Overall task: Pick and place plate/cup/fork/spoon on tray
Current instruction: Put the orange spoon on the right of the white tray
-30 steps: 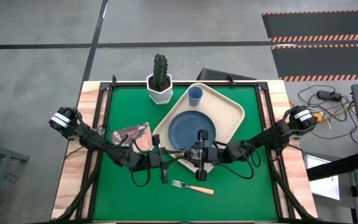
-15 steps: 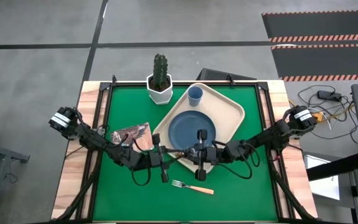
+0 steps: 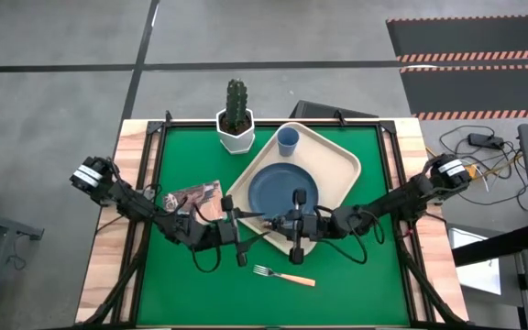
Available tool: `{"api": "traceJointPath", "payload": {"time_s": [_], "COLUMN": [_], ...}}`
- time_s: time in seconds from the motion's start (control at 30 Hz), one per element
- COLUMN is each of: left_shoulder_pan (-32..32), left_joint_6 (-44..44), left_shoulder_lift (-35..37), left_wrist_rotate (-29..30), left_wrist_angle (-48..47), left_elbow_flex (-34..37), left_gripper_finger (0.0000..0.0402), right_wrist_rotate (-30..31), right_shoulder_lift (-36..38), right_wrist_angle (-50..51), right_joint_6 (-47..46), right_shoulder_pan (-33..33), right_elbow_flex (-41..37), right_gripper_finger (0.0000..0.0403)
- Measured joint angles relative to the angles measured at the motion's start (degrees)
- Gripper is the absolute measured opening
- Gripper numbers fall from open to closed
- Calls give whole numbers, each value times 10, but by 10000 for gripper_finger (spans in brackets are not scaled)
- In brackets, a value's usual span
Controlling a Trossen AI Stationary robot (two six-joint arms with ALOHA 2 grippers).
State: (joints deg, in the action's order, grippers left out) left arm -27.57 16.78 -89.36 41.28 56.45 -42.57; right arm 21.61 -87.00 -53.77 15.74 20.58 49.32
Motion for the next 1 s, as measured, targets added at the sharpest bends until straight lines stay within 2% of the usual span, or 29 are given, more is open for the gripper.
{"api": "traceJointPath", "payload": {"time_s": [0.07, 0.17, 0.37, 0.47, 0.57, 0.77, 1.0], "left_shoulder_pan": [0, 0, 6, 13, 22, 43, 43], "left_joint_6": [0, 8, 62, 94, 131, 196, 199], "left_shoulder_lift": [10, 38, 109, 141, 166, 193, 202], "left_wrist_rotate": [0, 5, 39, 49, 64, 102, 165], "left_wrist_angle": [-6, -22, -64, -62, -64, -64, -65], "left_elbow_flex": [10, 24, 41, 57, 70, 74, 74], "left_gripper_finger": [231, 247, 254, 254, 254, 254, 254], "right_wrist_rotate": [4, 31, 54, 43, -2, -86, -187], "right_shoulder_lift": [21, 64, 120, 117, 98, 54, 2], "right_wrist_angle": [59, 208, 634, 833, 988, 1129, 1185], "right_joint_6": [-17, -53, -186, -251, -284, -281, -275], "right_shoulder_pan": [0, -2, -49, -95, -155, -278, -417], "right_elbow_flex": [6, 35, 174, 254, 320, 362, 327], "right_gripper_finger": [33, 33, 33, 33, 33, 33, 33]}}
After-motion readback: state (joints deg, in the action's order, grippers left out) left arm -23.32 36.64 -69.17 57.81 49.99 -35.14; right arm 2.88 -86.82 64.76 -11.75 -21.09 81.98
